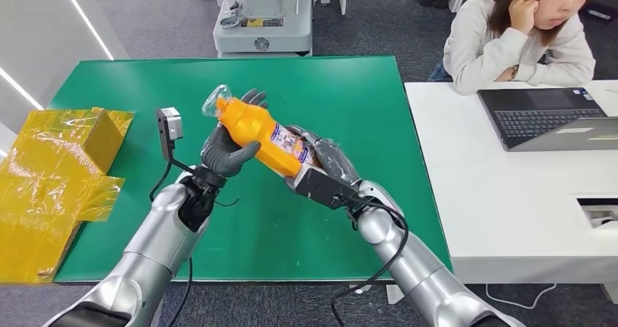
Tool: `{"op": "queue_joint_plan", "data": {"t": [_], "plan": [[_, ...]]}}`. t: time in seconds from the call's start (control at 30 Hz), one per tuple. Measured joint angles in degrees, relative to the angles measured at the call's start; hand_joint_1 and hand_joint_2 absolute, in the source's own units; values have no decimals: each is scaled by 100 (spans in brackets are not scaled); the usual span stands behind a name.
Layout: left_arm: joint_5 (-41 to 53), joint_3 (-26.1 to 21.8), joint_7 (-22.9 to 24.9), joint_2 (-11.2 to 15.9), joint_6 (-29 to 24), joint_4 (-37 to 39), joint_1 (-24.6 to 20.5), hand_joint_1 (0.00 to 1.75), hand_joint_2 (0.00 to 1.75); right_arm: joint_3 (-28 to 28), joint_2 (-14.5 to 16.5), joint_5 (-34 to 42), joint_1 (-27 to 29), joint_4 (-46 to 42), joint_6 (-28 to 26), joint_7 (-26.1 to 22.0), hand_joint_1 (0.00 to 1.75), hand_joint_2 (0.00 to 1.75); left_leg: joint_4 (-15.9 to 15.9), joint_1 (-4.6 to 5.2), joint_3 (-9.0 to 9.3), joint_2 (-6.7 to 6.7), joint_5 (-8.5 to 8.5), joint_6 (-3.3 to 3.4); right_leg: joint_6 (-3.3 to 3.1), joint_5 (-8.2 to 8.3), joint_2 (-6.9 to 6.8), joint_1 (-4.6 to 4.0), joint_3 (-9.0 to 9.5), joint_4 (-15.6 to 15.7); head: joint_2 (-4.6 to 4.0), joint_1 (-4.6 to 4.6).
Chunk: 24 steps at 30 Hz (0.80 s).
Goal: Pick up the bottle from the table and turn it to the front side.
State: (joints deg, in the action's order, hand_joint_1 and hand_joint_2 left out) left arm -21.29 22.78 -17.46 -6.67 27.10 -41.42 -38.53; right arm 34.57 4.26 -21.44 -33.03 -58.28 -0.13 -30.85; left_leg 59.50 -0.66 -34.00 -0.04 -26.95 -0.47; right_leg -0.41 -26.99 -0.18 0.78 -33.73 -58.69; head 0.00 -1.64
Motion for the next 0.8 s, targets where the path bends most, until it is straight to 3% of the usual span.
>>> {"op": "queue_joint_plan", "data": {"t": [0.1,0.17,0.2,0.3,0.33,0.43,0.57,0.63,0.67,0.8], "plan": [[-61,69,2,-86,-6,-16,14,0,175,-1,27,69,-15,-49,-51,-9,175,175,0,0,0,0,0,0,0,0,0,0,0,0,0,0],[-124,99,23,-132,-16,-44,12,10,175,-2,37,101,-16,-88,-73,-17,175,175,0,0,0,0,0,0,0,0,-1,0,0,0,0,0],[-160,107,37,-152,-23,-60,11,23,175,-2,39,111,-16,-107,-79,-19,175,175,0,0,0,0,0,0,0,0,-1,0,0,0,0,0],[-273,139,64,-209,-44,-108,10,108,175,-7,40,153,-16,-149,-91,-25,175,175,1,0,1,0,0,0,0,0,0,0,-1,0,0,0],[-298,154,77,-228,-54,-127,10,123,175,-9,42,167,-16,-158,-92,-28,175,175,1,0,1,0,0,0,0,0,0,0,-1,0,0,0],[-356,192,115,-276,-120,-205,12,126,175,-12,57,181,-13,-176,-92,-36,175,175,2,0,1,0,0,0,0,0,1,0,-1,0,0,0],[-411,205,150,-305,-209,-305,14,170,175,-20,67,191,13,-178,-98,-37,175,175,2,0,1,1,0,0,0,0,2,0,-2,0,0,1],[-432,210,166,-306,-262,-344,20,175,175,-31,70,204,37,-178,-105,-39,167,175,2,0,1,1,0,0,0,0,2,0,-3,0,0,0],[-439,216,163,-306,-289,-360,24,175,175,-37,71,212,51,-178,-113,-44,157,175,2,0,1,1,0,0,0,0,2,0,-3,0,0,0],[-377,243,62,-302,-422,-390,42,175,175,-47,72,237,108,-187,-126,-76,10,175,1,0,1,2,0,0,0,0,3,0,-3,0,0,0]]}}
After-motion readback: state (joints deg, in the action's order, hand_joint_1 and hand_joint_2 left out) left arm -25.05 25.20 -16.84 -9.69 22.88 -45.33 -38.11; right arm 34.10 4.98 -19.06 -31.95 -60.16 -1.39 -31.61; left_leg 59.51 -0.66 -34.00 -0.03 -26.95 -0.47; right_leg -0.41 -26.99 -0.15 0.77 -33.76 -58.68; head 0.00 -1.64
